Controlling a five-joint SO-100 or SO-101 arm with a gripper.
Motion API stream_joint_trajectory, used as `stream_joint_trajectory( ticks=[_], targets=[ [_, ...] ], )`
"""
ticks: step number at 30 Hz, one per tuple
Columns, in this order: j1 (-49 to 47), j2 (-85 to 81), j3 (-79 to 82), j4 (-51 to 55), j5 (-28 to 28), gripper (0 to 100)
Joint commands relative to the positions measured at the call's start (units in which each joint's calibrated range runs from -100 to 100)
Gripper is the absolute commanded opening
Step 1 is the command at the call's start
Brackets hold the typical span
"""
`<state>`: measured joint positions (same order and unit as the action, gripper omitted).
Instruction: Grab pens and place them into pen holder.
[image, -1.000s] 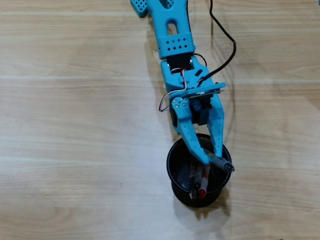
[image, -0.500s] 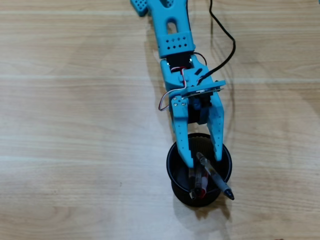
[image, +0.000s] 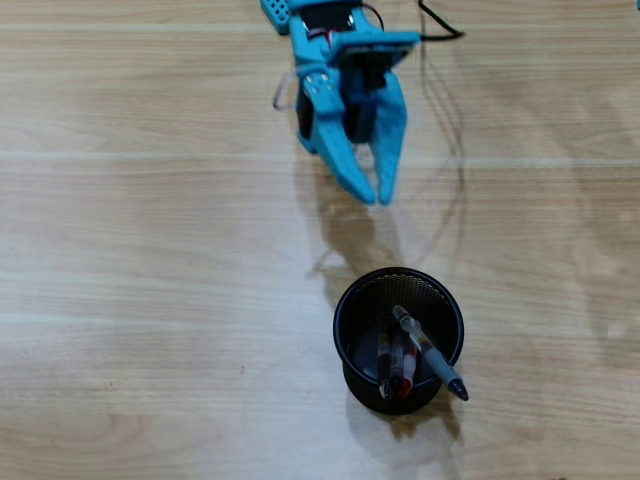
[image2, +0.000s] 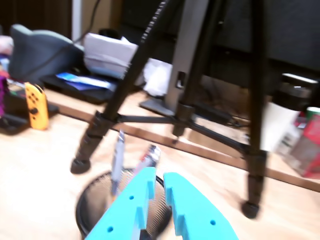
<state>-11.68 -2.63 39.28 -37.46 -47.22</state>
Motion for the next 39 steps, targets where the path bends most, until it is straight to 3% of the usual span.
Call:
stream_joint_trajectory(
  ticks=[1,10,16,29,35,39],
  targets=[
    [2.4,-15.7,13.4,-1.1,3.0,2],
    [5.0,-44.5,47.0,-1.1,11.8,2],
    [5.5,-58.3,59.9,0.7,16.3,2],
    [5.0,-82.8,60.4,45.2,31.8,2],
    [5.5,-92.1,60.4,69.6,33.1,2],
    [5.5,-96.1,60.2,79.4,34.6,2]
  ],
)
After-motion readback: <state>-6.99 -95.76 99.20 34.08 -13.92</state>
